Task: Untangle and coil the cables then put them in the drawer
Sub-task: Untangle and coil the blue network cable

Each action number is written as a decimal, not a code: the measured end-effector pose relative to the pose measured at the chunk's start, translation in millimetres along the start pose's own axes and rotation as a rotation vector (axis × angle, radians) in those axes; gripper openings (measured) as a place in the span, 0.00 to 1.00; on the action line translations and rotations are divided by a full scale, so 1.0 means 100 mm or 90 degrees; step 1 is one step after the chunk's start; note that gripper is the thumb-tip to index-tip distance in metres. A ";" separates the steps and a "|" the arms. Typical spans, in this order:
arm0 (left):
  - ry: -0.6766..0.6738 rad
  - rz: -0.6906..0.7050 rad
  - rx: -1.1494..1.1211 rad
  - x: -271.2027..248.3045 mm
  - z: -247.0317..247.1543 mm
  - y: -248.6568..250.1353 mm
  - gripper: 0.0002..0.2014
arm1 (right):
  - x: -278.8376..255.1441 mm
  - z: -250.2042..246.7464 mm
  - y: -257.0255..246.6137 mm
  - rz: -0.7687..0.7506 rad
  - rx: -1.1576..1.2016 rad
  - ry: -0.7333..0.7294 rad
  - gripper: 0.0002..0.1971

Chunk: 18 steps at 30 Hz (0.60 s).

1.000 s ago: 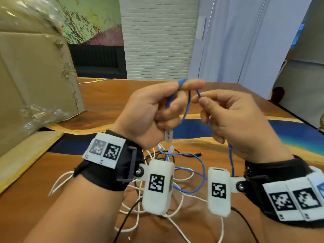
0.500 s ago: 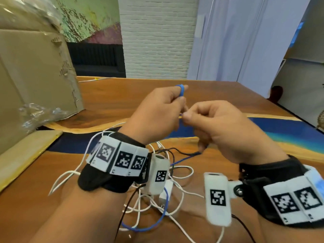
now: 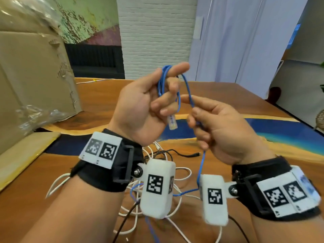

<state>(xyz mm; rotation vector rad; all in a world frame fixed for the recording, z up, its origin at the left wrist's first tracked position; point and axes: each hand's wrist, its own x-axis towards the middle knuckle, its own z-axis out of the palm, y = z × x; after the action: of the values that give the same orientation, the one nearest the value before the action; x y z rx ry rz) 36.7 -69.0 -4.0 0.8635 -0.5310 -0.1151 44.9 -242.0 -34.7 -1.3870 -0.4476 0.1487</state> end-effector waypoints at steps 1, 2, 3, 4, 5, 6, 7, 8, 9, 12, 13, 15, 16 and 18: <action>0.028 0.021 -0.016 0.01 0.01 -0.02 0.23 | 0.00 0.05 0.04 0.015 -0.025 -0.020 0.17; 0.060 0.042 -0.023 0.03 0.02 -0.04 0.23 | 0.00 0.11 0.08 0.031 -0.054 -0.038 0.18; 0.091 0.064 -0.022 0.04 0.03 -0.06 0.22 | -0.01 0.17 0.11 0.051 -0.081 -0.055 0.18; 0.122 0.087 -0.010 0.04 0.03 -0.07 0.21 | -0.02 0.23 0.15 0.071 -0.104 -0.074 0.18; 0.151 0.110 0.014 0.04 0.03 -0.07 0.19 | -0.03 0.28 0.18 0.088 -0.118 -0.099 0.16; 0.179 0.129 0.051 0.04 0.02 -0.07 0.18 | -0.04 0.32 0.19 0.100 -0.128 -0.125 0.15; 0.203 0.144 0.096 0.04 0.01 -0.06 0.17 | -0.05 0.35 0.20 0.104 -0.145 -0.149 0.14; 0.222 0.155 0.144 0.04 0.01 -0.06 0.16 | -0.06 0.35 0.19 0.098 -0.179 -0.164 0.14; 0.235 0.161 0.189 0.03 0.02 -0.05 0.14 | -0.06 0.35 0.16 0.083 -0.230 -0.171 0.13; 0.245 0.148 0.360 0.00 0.08 -0.05 0.10 | -0.09 0.29 0.03 0.035 -0.372 -0.180 0.12; 0.241 0.140 0.436 0.00 0.08 -0.07 0.10 | -0.11 0.28 -0.02 0.024 -0.375 -0.176 0.13; 0.221 0.105 0.585 0.01 0.03 -0.09 0.11 | -0.17 0.25 -0.15 -0.008 -0.287 -0.147 0.15; 0.202 0.069 0.637 0.01 -0.01 -0.09 0.13 | -0.19 0.22 -0.22 -0.027 -0.206 -0.127 0.15; 0.153 -0.010 0.661 -0.01 -0.05 -0.06 0.15 | -0.21 0.13 -0.34 -0.050 -0.062 -0.075 0.13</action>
<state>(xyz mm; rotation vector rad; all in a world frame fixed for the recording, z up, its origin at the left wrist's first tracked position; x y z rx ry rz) 38.8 -69.2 -11.5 1.8636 -0.3349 0.2779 15.2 -243.9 -4.7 -1.4582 -0.6140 0.1461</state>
